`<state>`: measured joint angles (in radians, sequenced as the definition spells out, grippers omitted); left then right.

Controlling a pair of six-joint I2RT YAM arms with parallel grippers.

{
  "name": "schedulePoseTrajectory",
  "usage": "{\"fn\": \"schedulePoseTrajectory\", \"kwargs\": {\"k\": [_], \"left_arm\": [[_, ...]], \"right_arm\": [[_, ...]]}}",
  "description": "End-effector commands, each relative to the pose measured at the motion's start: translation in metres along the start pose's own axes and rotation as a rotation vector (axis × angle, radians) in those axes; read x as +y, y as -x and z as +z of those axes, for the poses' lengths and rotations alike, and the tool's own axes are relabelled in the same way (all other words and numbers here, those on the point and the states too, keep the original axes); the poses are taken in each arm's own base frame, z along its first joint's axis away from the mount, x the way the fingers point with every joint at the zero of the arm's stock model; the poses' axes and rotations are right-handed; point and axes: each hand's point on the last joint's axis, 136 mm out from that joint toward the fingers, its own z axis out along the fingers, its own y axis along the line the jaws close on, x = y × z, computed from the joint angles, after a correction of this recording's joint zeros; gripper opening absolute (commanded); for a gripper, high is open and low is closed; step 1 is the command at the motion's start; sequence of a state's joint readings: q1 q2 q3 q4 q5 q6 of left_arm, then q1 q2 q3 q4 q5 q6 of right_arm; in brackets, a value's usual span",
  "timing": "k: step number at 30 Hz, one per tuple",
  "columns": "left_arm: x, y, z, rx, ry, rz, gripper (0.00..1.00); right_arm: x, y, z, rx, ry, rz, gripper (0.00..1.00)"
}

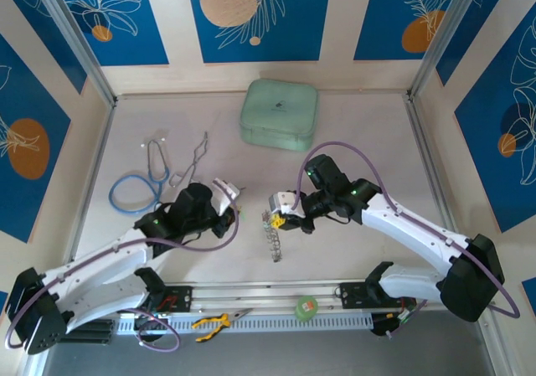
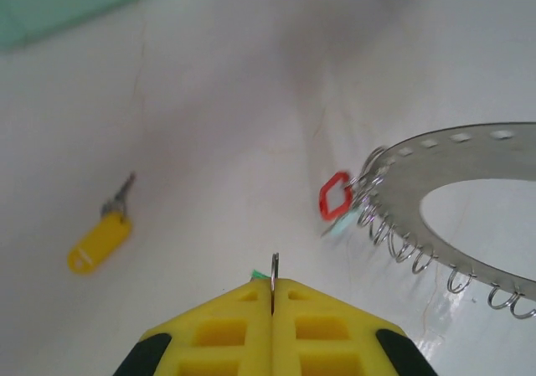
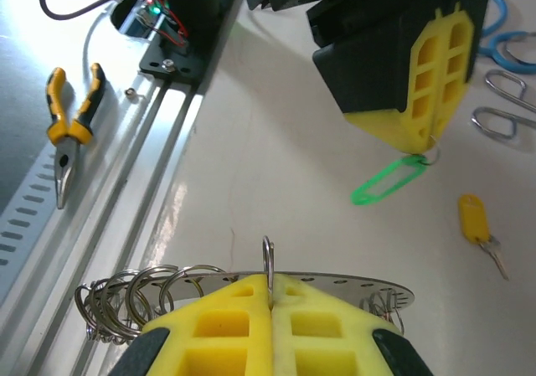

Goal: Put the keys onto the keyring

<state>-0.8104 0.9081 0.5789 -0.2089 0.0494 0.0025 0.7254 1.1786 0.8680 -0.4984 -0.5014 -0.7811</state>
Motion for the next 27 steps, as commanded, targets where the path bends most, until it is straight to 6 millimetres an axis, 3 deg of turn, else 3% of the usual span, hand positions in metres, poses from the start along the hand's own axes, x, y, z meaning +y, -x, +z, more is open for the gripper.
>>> {"fn": "schedulePoseTrajectory", "kwargs": {"k": [1, 11, 27], "left_arm": [[-0.022, 0.017, -0.008, -0.131, -0.097, 0.303, 0.00], [-0.064, 0.009, -0.020, -0.252, -0.317, 0.526, 0.00], [-0.070, 0.008, -0.010, -0.300, -0.323, 0.664, 0.00]], "right_arm": [[0.007, 0.014, 0.006, -0.061, 0.062, -0.032, 0.00], [0.003, 0.010, 0.027, -0.030, 0.122, -0.029, 0.00], [-0.004, 0.018, 0.043, -0.036, 0.165, -0.003, 0.00]]}}
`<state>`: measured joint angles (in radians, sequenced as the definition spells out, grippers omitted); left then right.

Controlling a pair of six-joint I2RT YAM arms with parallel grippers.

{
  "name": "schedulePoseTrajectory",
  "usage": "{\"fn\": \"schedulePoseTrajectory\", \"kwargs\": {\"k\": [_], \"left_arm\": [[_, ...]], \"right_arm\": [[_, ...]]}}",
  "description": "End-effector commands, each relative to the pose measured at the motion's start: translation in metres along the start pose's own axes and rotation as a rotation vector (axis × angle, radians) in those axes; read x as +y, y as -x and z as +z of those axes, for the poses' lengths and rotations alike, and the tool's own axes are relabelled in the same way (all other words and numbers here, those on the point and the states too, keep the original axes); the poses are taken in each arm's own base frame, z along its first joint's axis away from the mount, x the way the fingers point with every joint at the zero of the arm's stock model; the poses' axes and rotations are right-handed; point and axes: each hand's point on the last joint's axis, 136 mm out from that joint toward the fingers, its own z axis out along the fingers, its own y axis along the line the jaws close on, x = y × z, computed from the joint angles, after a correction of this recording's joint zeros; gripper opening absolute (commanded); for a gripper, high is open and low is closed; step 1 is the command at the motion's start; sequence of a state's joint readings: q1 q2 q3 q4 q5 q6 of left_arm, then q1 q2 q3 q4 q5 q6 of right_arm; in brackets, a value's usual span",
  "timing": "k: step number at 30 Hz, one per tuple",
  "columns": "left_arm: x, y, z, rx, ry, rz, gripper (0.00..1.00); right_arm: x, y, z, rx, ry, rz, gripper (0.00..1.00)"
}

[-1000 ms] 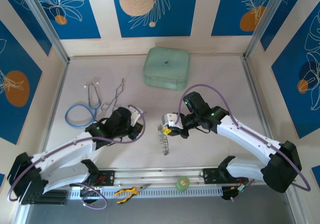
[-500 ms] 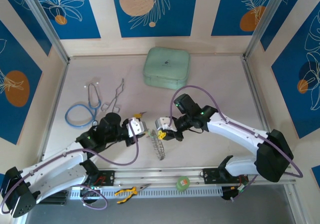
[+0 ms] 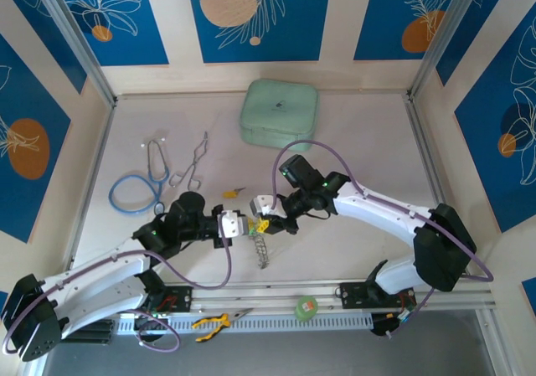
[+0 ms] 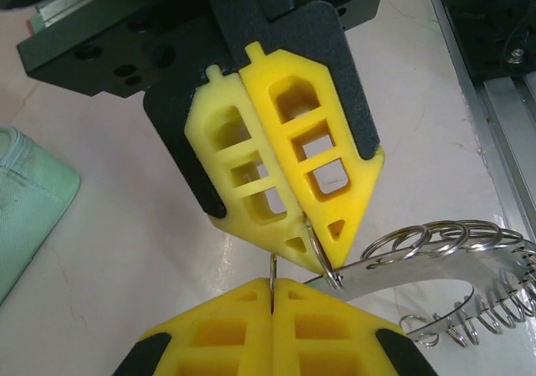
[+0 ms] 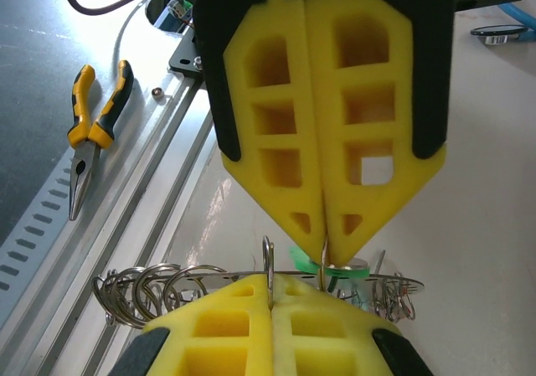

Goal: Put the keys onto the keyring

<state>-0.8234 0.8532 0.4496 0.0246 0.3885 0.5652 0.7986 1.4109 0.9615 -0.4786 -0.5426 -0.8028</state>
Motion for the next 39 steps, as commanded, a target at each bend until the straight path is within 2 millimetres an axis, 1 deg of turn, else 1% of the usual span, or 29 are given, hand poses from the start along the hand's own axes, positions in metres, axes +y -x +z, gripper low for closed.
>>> {"fn": "schedulePoseTrajectory", "kwargs": {"k": [1, 9, 17, 29, 35, 39], "left_arm": [[-0.010, 0.006, 0.001, -0.046, -0.031, 0.077, 0.00], [-0.021, 0.007, -0.005, -0.078, -0.057, 0.172, 0.00], [-0.026, 0.009, -0.007, -0.096, -0.062, 0.243, 0.00], [-0.027, 0.009, -0.008, -0.105, -0.024, 0.362, 0.00], [-0.028, 0.015, -0.010, -0.125, -0.003, 0.422, 0.00], [-0.029, 0.012, -0.010, -0.113, -0.001, 0.454, 0.00]], "right_arm": [[-0.002, 0.020, -0.003, -0.058, 0.014, -0.026, 0.00], [-0.003, 0.021, -0.007, -0.066, 0.008, -0.016, 0.00], [-0.005, 0.022, -0.008, -0.069, 0.006, -0.004, 0.00], [-0.004, 0.027, -0.012, -0.104, 0.037, 0.045, 0.00], [-0.002, 0.027, -0.011, -0.109, 0.070, 0.068, 0.00], [-0.003, 0.029, -0.012, -0.112, 0.066, 0.067, 0.00]]}}
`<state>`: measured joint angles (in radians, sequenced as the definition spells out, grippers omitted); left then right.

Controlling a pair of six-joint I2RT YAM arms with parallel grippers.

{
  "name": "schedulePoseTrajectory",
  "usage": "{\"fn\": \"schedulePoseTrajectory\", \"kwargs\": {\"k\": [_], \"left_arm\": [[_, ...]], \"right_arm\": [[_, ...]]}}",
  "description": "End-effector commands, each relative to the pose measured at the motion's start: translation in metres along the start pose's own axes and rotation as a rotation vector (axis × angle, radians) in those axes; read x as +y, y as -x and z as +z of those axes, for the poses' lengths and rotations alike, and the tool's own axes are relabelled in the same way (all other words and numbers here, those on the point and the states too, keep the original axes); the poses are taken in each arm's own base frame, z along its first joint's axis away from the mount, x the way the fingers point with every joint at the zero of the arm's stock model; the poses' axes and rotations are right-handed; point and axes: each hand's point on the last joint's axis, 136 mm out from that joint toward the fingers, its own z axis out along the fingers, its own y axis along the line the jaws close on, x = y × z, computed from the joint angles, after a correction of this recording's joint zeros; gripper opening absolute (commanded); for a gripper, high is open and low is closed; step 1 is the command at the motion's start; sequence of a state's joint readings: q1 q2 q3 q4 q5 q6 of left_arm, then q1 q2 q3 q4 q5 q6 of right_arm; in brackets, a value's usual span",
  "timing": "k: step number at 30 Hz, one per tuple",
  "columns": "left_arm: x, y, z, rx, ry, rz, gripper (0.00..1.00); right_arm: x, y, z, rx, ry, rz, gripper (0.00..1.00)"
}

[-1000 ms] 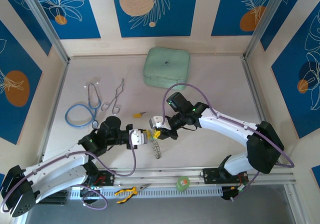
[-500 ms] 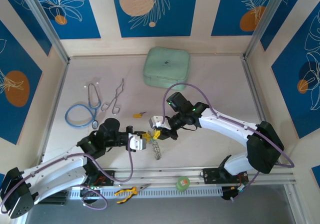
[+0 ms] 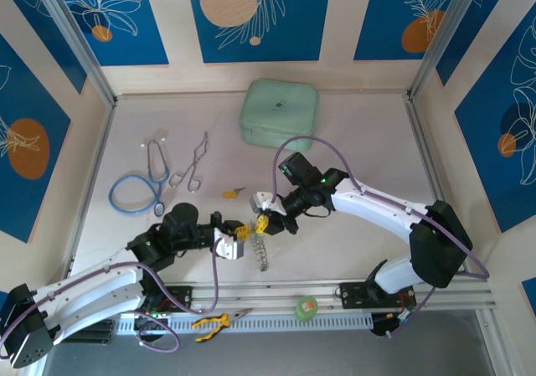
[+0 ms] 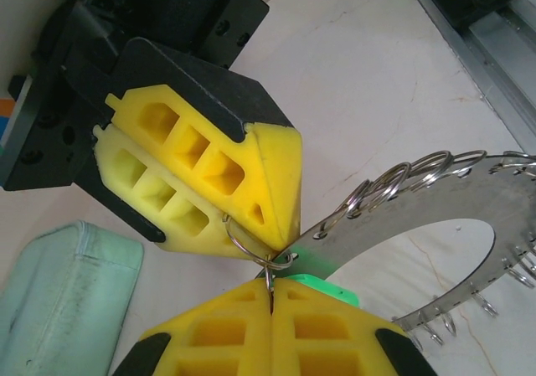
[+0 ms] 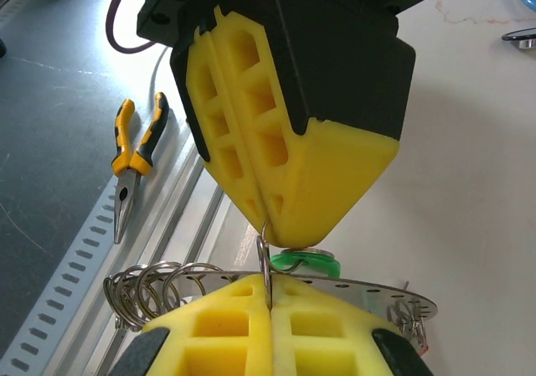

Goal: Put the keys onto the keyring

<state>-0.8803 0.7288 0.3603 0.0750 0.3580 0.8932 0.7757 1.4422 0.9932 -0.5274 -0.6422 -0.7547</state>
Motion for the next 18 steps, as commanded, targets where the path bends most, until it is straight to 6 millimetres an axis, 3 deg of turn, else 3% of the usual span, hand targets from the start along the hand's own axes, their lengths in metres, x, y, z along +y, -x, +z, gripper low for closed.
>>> {"fn": "schedulePoseTrajectory", "kwargs": {"k": [1, 18], "left_arm": [[-0.009, 0.010, 0.000, -0.049, -0.025, 0.074, 0.00], [-0.013, 0.000, 0.001, -0.006, -0.006, 0.091, 0.00]], "right_arm": [[-0.005, 0.023, -0.008, -0.060, -0.006, -0.035, 0.00], [-0.011, 0.038, -0.018, -0.134, -0.112, -0.088, 0.00]]}}
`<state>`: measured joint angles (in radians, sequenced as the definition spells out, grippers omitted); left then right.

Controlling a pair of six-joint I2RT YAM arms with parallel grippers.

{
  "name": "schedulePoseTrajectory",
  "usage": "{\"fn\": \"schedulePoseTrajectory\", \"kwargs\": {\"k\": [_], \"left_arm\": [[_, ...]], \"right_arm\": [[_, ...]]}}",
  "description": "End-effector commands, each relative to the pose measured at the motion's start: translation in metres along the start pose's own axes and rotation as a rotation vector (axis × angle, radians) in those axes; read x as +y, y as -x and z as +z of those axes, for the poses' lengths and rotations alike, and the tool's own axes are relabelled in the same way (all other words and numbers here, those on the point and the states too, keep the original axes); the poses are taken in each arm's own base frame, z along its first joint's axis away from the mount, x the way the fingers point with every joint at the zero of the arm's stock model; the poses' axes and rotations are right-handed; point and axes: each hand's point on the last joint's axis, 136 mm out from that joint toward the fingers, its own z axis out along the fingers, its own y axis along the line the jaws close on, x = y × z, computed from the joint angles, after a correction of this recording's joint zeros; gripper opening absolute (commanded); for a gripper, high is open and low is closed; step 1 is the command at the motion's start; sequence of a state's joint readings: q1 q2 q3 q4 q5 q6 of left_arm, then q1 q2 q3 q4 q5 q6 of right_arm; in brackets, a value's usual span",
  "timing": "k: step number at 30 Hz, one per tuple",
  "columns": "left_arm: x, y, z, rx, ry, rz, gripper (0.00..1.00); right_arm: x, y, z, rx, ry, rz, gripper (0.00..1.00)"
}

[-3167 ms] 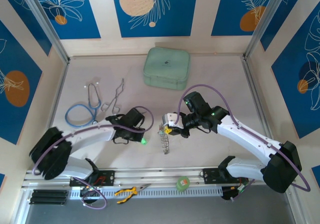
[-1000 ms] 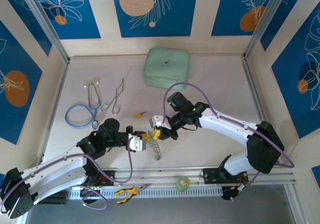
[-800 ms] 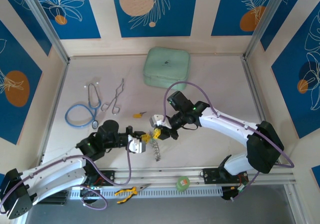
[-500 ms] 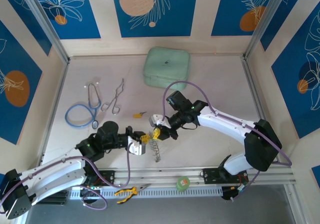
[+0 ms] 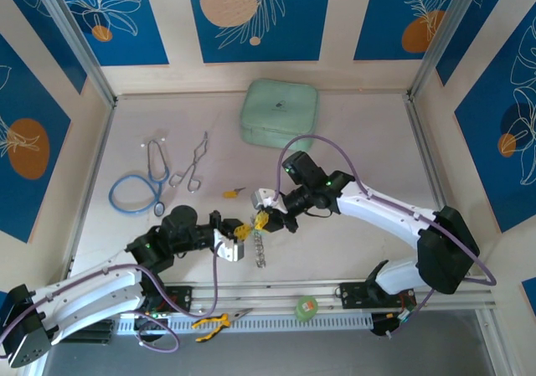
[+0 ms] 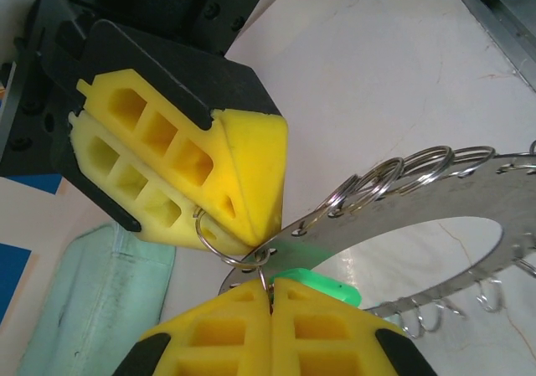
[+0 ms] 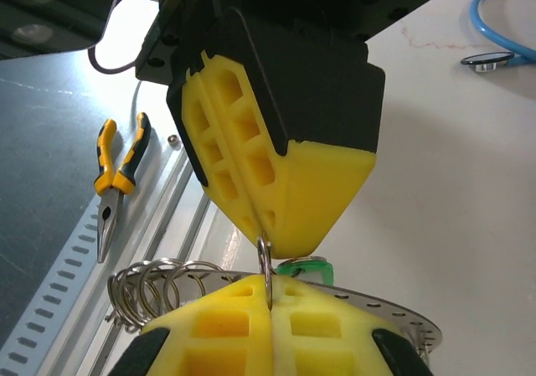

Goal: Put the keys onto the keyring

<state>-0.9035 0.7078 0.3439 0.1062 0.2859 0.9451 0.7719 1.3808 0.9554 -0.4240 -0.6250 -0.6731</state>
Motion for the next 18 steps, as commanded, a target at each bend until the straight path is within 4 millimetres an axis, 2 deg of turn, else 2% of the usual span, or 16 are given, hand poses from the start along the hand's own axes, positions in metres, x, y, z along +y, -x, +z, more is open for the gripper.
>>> {"fn": "schedulePoseTrajectory", "kwargs": {"k": [1, 4, 5, 7, 10, 14, 16, 18], "left_arm": [[-0.019, 0.003, 0.001, -0.030, -0.056, 0.021, 0.00], [-0.015, 0.004, 0.002, -0.028, -0.042, 0.017, 0.00], [-0.015, 0.004, 0.002, -0.030, -0.041, 0.014, 0.03], [-0.014, 0.005, 0.000, -0.032, -0.033, -0.006, 0.22], [-0.008, 0.005, -0.006, -0.017, -0.006, -0.059, 0.38], [0.004, 0.007, -0.021, 0.018, 0.046, -0.207, 0.46], [0.012, 0.010, -0.029, 0.026, 0.069, -0.336, 0.47], [0.012, 0.015, -0.033, 0.030, 0.042, -0.437, 0.43]], "right_arm": [[-0.007, 0.026, -0.009, -0.091, -0.043, -0.070, 0.00], [-0.006, 0.027, -0.010, -0.095, -0.052, -0.072, 0.00], [-0.006, 0.028, -0.010, -0.096, -0.056, -0.073, 0.00], [-0.007, 0.027, -0.009, -0.097, -0.063, -0.075, 0.00], [-0.008, 0.024, -0.009, -0.092, -0.078, -0.083, 0.00], [-0.011, 0.016, -0.009, -0.062, -0.107, -0.112, 0.00], [-0.012, 0.013, -0.008, -0.037, -0.113, -0.132, 0.00], [-0.012, 0.011, -0.008, -0.019, -0.111, -0.145, 0.00]]}}
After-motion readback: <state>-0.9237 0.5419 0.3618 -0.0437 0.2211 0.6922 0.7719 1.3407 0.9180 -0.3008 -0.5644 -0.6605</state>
